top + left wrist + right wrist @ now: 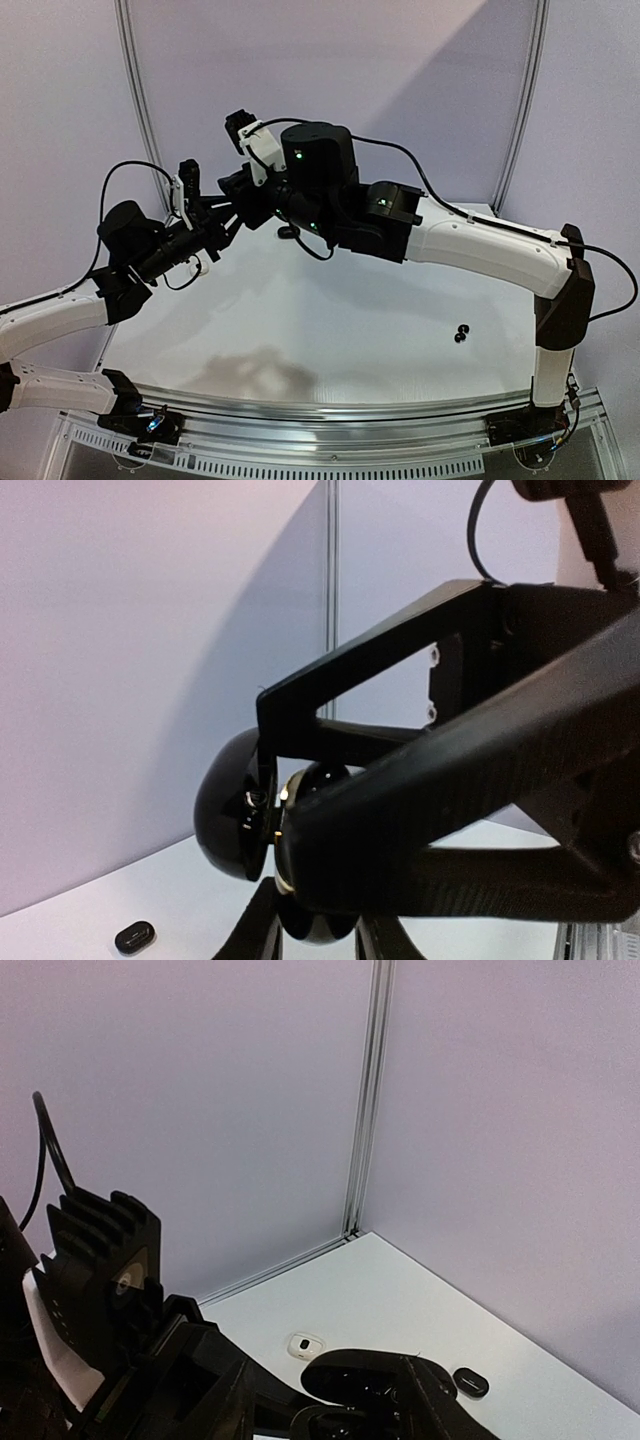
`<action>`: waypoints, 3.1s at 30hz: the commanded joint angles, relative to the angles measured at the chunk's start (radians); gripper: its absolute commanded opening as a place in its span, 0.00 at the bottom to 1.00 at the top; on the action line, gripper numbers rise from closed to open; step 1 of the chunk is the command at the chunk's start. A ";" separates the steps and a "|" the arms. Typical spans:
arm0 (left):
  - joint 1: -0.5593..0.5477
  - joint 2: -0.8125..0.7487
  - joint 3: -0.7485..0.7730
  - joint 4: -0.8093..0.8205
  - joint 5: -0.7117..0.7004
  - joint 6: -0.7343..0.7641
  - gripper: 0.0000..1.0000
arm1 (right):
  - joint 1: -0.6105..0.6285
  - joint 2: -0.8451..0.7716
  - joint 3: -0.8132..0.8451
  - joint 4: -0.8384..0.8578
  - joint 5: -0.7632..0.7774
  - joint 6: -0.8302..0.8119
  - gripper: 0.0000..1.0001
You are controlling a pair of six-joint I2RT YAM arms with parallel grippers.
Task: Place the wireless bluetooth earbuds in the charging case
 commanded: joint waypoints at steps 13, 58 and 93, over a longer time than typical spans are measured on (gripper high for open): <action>0.015 -0.047 -0.059 -0.013 0.052 0.454 0.00 | -0.007 -0.112 0.075 -0.103 -0.177 -0.019 0.57; 0.741 0.770 0.535 -1.398 0.639 0.076 0.00 | -0.133 -0.450 -0.487 -0.133 0.236 0.316 0.63; 0.842 0.728 0.457 -1.386 0.196 -0.014 0.87 | -0.176 -0.350 -0.374 -0.178 0.157 0.259 0.67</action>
